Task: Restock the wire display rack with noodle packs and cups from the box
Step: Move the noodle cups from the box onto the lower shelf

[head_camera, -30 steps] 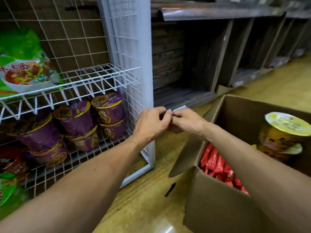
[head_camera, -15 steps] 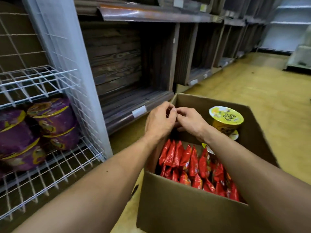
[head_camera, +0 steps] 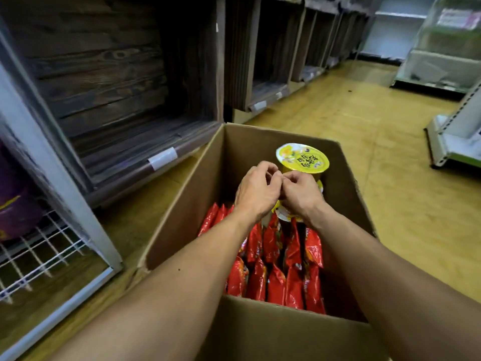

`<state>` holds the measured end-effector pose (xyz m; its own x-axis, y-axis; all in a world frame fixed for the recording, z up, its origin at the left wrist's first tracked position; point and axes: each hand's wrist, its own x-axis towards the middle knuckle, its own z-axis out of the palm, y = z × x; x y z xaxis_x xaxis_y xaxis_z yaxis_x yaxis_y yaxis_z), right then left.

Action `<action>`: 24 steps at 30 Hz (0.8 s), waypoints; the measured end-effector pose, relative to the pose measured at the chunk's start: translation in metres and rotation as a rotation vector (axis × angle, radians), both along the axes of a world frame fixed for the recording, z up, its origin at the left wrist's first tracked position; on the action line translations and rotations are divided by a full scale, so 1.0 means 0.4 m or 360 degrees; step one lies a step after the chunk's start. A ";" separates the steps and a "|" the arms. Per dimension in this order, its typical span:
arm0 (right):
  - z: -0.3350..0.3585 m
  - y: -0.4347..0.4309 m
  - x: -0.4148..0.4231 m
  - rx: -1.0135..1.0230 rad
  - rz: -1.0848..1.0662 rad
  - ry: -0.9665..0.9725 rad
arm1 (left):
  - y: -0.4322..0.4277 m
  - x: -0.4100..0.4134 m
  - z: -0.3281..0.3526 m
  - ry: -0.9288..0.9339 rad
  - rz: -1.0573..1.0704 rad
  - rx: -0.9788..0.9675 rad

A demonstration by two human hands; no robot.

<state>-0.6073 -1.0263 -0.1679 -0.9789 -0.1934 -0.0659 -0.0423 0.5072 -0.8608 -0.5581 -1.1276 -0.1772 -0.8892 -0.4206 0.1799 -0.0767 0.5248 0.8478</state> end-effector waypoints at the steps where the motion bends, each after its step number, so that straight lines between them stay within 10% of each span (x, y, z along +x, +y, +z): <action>1: -0.008 0.009 -0.012 0.0002 -0.0067 -0.0008 | 0.011 -0.011 -0.005 -0.0008 -0.0006 0.0015; 24: -0.084 0.082 -0.139 -0.0512 -0.0464 -0.0292 | 0.059 -0.134 -0.083 0.0062 -0.0127 0.0251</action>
